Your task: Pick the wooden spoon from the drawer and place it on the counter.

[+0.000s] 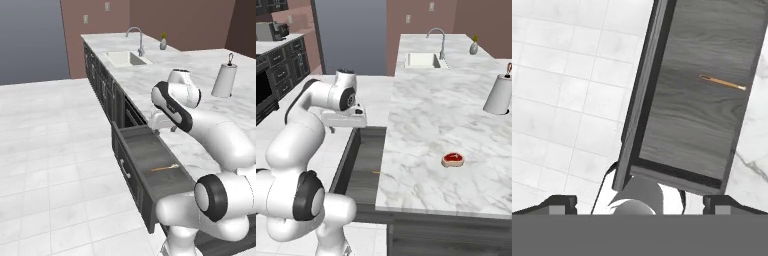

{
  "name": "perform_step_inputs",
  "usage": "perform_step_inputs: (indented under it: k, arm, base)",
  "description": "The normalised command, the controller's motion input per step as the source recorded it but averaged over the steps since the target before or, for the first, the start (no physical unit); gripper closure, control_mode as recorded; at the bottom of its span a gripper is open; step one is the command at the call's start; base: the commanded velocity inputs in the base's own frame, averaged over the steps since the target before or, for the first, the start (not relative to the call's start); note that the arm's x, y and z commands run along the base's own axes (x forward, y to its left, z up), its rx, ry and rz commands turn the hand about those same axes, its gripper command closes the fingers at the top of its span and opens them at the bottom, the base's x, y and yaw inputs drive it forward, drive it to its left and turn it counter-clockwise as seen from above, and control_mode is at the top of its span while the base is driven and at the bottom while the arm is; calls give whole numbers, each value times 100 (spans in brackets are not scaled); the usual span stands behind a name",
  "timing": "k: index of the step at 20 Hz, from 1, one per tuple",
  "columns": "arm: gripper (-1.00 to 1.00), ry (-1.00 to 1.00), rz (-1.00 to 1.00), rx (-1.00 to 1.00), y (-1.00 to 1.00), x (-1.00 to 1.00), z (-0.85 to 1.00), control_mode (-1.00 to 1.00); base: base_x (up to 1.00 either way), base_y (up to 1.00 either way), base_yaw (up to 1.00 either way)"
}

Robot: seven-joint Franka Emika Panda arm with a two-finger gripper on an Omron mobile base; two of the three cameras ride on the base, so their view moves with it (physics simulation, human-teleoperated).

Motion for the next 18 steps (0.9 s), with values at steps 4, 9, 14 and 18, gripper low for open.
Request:
perform_step_inputs:
  k: [4, 9, 14, 18]
  arm:
    - [-100, 2, 0, 3, 31, 19, -89, -100]
    - [-100, 0, 0, 6, 20, 19, -100, -100]
    - [-100, 0, 0, 7, 21, 22, -98, -100]
    - [-100, 0, 0, 5, 8, 17, -90, -100]
  base:
    - [0, 0, 0]
    - [0, 0, 0]
    - [0, 0, 0]
    - [0, 0, 0]
